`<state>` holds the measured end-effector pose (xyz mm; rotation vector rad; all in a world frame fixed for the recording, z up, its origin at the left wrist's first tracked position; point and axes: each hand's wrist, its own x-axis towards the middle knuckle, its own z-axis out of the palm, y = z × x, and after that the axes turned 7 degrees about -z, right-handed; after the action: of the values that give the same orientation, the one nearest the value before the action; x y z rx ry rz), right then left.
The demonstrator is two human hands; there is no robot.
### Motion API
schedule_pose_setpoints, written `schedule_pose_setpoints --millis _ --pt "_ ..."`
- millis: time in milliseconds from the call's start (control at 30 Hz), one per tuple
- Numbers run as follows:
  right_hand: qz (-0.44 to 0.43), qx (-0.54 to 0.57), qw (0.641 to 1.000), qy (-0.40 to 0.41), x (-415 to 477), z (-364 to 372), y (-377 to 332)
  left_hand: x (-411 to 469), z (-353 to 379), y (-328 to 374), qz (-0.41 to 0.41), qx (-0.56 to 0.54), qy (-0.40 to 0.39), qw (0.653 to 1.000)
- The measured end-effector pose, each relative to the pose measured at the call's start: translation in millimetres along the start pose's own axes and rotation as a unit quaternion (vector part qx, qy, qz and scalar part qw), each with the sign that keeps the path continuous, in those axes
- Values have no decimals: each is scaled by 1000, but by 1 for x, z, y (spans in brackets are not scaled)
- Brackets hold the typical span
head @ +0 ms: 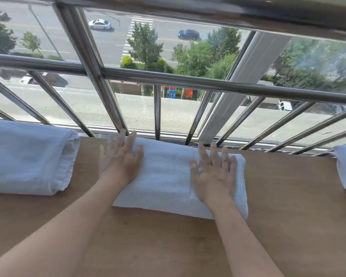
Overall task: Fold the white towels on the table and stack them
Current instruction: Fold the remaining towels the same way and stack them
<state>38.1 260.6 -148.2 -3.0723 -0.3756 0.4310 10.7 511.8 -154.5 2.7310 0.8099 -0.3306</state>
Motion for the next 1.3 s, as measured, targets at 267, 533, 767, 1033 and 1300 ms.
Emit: schedule_pose_setpoints --millis 267,533,767,1033,1300 --pt "184 201 962 -24 -10 -8 44 -4 1 -18 -110 -64 -17 992" --pt "160 282 946 -18 -4 -10 50 -9 -4 -13 -211 -120 -61 968" --pt "126 389 911 42 -8 1 67 -19 -5 -16 -252 -262 -114 924" --pt "95 463 878 77 -14 2 72 -55 -18 -22 -261 -505 -169 805" --pt "55 505 855 104 -36 -24 32 -83 -67 -59 -192 -543 -150 804"
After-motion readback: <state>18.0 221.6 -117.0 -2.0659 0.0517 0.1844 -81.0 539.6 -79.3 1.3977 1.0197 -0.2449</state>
